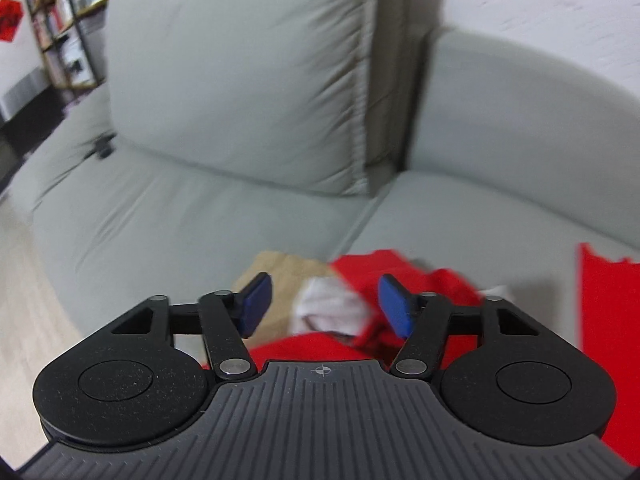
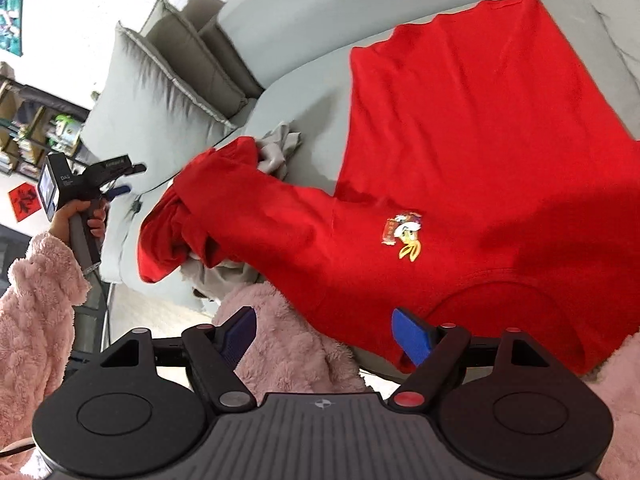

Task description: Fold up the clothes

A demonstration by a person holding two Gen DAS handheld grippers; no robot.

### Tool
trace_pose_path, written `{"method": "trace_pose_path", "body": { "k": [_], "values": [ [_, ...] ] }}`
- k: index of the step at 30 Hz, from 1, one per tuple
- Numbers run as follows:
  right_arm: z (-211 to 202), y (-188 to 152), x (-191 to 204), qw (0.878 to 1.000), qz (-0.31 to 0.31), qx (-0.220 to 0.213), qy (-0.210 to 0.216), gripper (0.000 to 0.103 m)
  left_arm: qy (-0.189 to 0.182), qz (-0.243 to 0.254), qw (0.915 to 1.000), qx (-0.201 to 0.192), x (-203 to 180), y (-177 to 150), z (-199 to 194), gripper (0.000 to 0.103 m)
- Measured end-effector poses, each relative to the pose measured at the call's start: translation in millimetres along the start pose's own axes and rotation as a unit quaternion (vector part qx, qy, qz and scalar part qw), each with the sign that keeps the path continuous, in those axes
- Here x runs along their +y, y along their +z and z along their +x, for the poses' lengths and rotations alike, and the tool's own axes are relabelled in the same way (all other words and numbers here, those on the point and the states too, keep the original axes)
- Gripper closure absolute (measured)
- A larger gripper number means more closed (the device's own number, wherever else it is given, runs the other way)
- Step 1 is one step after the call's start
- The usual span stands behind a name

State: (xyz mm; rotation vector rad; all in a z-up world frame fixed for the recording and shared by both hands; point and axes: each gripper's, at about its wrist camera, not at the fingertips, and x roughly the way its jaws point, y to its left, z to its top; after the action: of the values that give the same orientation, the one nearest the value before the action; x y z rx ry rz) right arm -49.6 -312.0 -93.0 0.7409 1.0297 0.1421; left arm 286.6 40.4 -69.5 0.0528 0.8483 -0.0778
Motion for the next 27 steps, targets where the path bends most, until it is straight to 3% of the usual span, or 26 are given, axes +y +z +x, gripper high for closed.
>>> {"method": "trace_pose_path", "body": {
  "k": [1,2,3,5,8,11,14,15,19,22,23,25,27],
  "values": [
    [-0.8,-1.1,-0.3,1.0,-0.004,-0.002,0.0,0.041,-0.016,0.003,0.9999,0.006,-5.8,-3.7,-3.2,0.081],
    [-2.6,-2.4,-0.2,1.0,-0.009,-0.005,-0.004,0.043,-0.038,0.015,0.9989,0.021,-17.7,-10.9,-3.6,0.087],
    [-4.4,-3.7,-0.2,1.0,-0.013,-0.009,-0.007,0.043,-0.063,0.044,0.9961,0.044,-37.7,-25.0,0.4,0.087],
    [-9.3,-5.5,-1.2,0.999,-0.024,-0.018,-0.018,0.043,-0.063,0.071,0.9941,0.052,-50.5,-37.0,4.2,0.087],
    [-20.4,-9.0,-10.5,0.997,-0.033,-0.034,-0.054,0.042,0.001,0.158,0.985,0.069,-70.6,-65.8,15.0,0.085],
    [-32.8,-15.0,-26.9,0.996,-0.029,-0.044,-0.077,0.042,0.076,0.173,0.9795,0.07,-69.0,-74.8,3.6,0.077],
    [-45.4,-20.1,-49.0,0.994,-0.018,-0.051,-0.099,0.042,0.107,0.195,0.9736,0.049,-72.8,-76.7,-37.0,0.077],
    [-48.8,-20.9,-55.9,0.993,-0.013,-0.054,-0.107,0.042,0.1,0.204,0.9734,0.032,-77.6,-80.1,-54.1,0.077],
    [-55.8,-20.0,-77.6,0.988,0.002,-0.066,-0.141,0.042,-0.004,0.214,0.9766,-0.017,-117.6,-105.7,-111.1,0.076],
    [-53.1,-16.4,-86.5,0.984,0.005,-0.066,-0.167,0.042,-0.084,0.226,0.9705,0.005,-166.1,-137.6,-119.2,0.075],
    [-48.5,-13.5,-87.6,0.981,-0.001,-0.06,-0.182,0.042,-0.091,0.228,0.9693,0.011,-173.0,-141.6,-116.7,0.073],
    [-34.1,-6.4,-86.0,0.975,-0.028,-0.044,-0.218,0.042,-0.111,0.251,0.9604,0.047,-223.5,-172.4,-105.5,0.073],
    [-20.9,0.9,-83.7,0.968,-0.055,-0.039,-0.244,0.042,-0.096,0.262,0.9582,0.063,-252.2,-190.8,-99.0,0.073]
  ]
}}
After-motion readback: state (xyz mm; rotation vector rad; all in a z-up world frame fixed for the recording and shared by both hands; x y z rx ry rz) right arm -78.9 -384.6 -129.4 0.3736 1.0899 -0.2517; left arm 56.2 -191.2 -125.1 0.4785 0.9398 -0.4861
